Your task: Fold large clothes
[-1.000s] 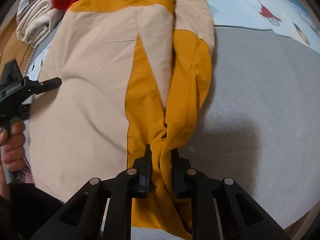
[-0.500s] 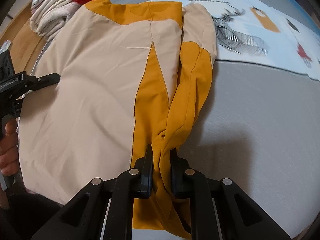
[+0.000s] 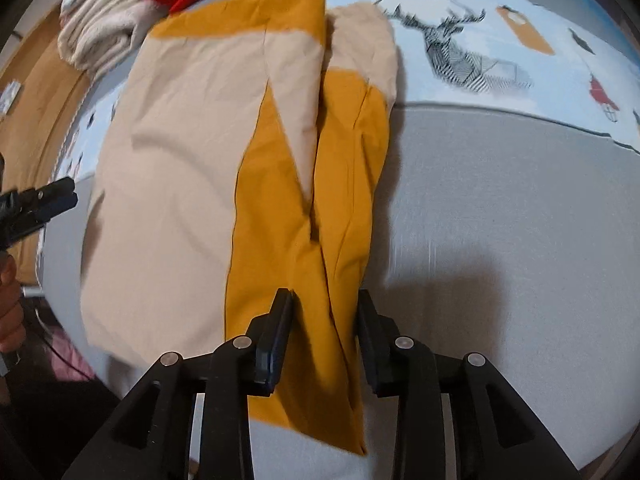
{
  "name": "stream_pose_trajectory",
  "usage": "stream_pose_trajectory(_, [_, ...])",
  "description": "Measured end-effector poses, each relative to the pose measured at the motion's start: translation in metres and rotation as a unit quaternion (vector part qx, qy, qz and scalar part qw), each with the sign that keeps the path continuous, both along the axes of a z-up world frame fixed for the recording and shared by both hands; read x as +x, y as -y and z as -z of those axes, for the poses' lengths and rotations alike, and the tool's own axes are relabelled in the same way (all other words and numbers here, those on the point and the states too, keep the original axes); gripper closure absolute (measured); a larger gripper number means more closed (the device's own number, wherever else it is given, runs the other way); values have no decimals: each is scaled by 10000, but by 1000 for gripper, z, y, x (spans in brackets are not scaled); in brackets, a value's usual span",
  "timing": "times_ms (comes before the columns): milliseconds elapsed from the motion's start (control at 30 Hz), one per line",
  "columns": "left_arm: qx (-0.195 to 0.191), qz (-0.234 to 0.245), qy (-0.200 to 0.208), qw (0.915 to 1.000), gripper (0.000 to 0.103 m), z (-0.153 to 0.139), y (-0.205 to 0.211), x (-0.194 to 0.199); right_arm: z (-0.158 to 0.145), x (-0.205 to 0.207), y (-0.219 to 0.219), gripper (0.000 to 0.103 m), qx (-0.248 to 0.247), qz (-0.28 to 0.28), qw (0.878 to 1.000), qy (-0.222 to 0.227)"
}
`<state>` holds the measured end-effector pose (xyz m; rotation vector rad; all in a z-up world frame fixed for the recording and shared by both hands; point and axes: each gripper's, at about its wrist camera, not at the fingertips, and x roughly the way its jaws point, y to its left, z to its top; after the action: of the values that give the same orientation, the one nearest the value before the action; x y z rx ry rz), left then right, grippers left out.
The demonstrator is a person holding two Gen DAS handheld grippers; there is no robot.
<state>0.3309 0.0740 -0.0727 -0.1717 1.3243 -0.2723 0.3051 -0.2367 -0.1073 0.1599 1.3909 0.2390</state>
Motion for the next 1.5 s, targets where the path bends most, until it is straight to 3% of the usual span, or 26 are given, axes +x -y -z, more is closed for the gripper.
stream_pose_trajectory(67, [632, 302, -272, 9972, 47, 26, 12, -10, 6, -8, 2, 69, -272, -144, 9993, -188])
stream_pose_trajectory(133, [859, 240, -248, 9957, 42, 36, 15, -16, 12, -14, 3, 69, -279, -145, 9987, -402])
stream_pose_trajectory(233, [835, -34, 36, 9965, 42, 23, 11, -25, 13, -26, 5, 68, -418, -211, 9975, -533])
stream_pose_trajectory(300, [1285, -116, 539, 9902, 44, 3, 14, -39, 2, -32, 6, 68, -520, -196, 9978, -352])
stream_pose_trajectory(367, [1504, -217, 1058, 9827, 35, -20, 17, -58, -23, -43, 5, 68, -875, -192, 9958, 194])
stream_pose_trajectory(433, [1424, -404, 1386, 9792, 26, -40, 15, -77, -53, -55, 0, 68, -1117, -252, 9894, 892])
stream_pose_trajectory(500, [1314, -537, 1683, 9755, 21, -59, 15, -101, -91, -80, -2, 68, -1308, -306, 9739, 1829])
stream_pose_trajectory(567, [1276, -609, 1910, 9714, 14, -71, 17, -117, -120, -96, -14, 61, -1480, -253, 9557, 2530])
stream_pose_trajectory(633, [1230, -660, 2135, 9669, 11, -84, 18, -135, -146, -119, -17, 44, -1533, -59, 9396, 3061])
stream_pose_trajectory(767, [1138, -749, 2332, 9628, 7, -99, 17, -170, -185, -167, -18, 30, -1248, 386, 9188, 3725])
stream_pose_trajectory(833, [1068, -775, 2369, 9625, 6, -102, 16, -185, -192, -183, -21, 16, -1010, 448, 9187, 3792])
stream_pose_trajectory(933, [1035, -792, 2425, 9614, 5, -104, 16, -207, -193, -218, -34, 8, -879, 454, 9174, 3854])
stream_pose_trajectory(1200, [915, -907, 2472, 9604, 3, -87, 24, -251, -174, -255, -62, 1, -722, 421, 9293, 3596])
stream_pose_trajectory(1267, [795, -801, 2367, 9650, 3, -82, 27, -251, -168, -253, -66, 1, -710, 413, 9342, 3473])
stream_pose_trajectory(1500, [889, -657, 2475, 9626, 3, -74, 40, -237, -153, -234, -74, 1, -743, 445, 9412, 3264])
